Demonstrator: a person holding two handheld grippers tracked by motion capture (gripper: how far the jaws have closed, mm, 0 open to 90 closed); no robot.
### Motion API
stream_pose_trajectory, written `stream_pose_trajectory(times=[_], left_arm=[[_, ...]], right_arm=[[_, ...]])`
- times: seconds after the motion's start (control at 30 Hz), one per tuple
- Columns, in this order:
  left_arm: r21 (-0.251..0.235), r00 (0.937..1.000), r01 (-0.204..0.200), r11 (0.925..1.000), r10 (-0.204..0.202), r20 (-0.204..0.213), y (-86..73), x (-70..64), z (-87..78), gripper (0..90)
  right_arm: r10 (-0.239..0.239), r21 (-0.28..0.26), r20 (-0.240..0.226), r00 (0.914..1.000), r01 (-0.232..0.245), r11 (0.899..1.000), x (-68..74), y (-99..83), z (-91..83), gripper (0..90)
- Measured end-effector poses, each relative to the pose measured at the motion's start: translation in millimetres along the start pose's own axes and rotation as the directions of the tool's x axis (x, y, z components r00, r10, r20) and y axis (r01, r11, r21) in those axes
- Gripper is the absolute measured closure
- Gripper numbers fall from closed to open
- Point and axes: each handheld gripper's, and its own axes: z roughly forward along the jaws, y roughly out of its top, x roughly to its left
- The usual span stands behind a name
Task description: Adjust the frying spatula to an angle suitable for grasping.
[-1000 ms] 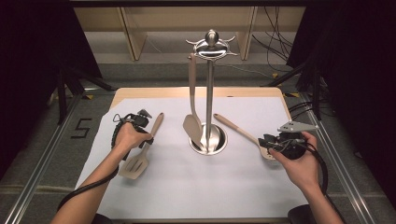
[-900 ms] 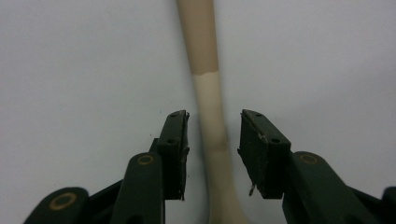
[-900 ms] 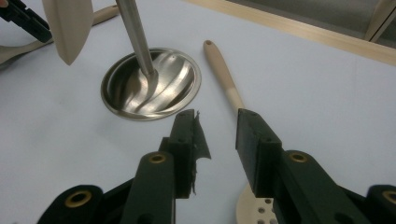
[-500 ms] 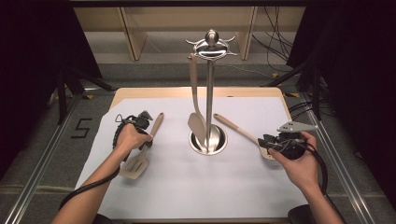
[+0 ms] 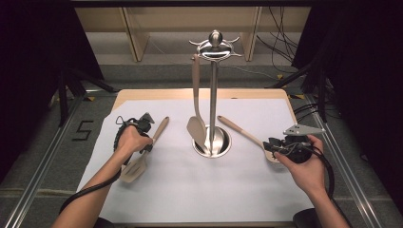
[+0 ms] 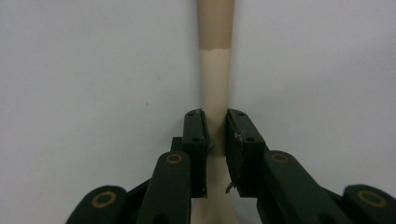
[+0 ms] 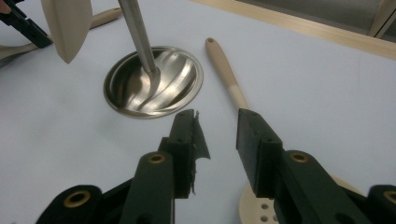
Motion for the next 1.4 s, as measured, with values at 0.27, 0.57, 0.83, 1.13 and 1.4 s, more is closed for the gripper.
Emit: stream_pose_trajectory(times=[0.27, 0.57, 0.83, 1.13, 1.4], left_arm=[[0.033, 0.9931, -0.116, 0.9927, 0.115, 0.022, -34.9, 6.8, -10.1, 78.0], [0.092, 0.9742, -0.225, 0.97, 0.222, 0.04, -52.0, 5.7, -14.5, 75.5], [0.131, 0.9618, -0.27, 0.9539, 0.274, -0.011, -34.8, -0.9, -11.5, 69.3], [0.19, 0.9737, -0.226, 0.9553, 0.227, 0.018, -28.8, -1.9, -9.6, 71.4], [0.154, 0.9769, -0.213, 0.9648, 0.213, 0.021, -34.7, 1.2, -11.9, 77.7]], right_arm=[[0.021, -0.005, -0.001, 0.9998, -0.021, 1.0, -0.2, -0.9, -1.3, 68.1], [-0.004, -0.007, -0.003, 1.0, 0.004, 1.0, -0.4, 1.5, -1.1, 68.1], [-0.012, -0.012, -0.003, 0.9999, 0.012, 1.0, -1.5, 0.9, 0.3, 67.9], [-0.021, -0.018, 0.004, 0.9998, 0.021, 1.0, -2.4, 0.4, -0.8, 67.7], [-0.026, -0.014, 0.005, 0.9996, 0.027, 1.0, -2.7, 0.5, -0.1, 67.7]])
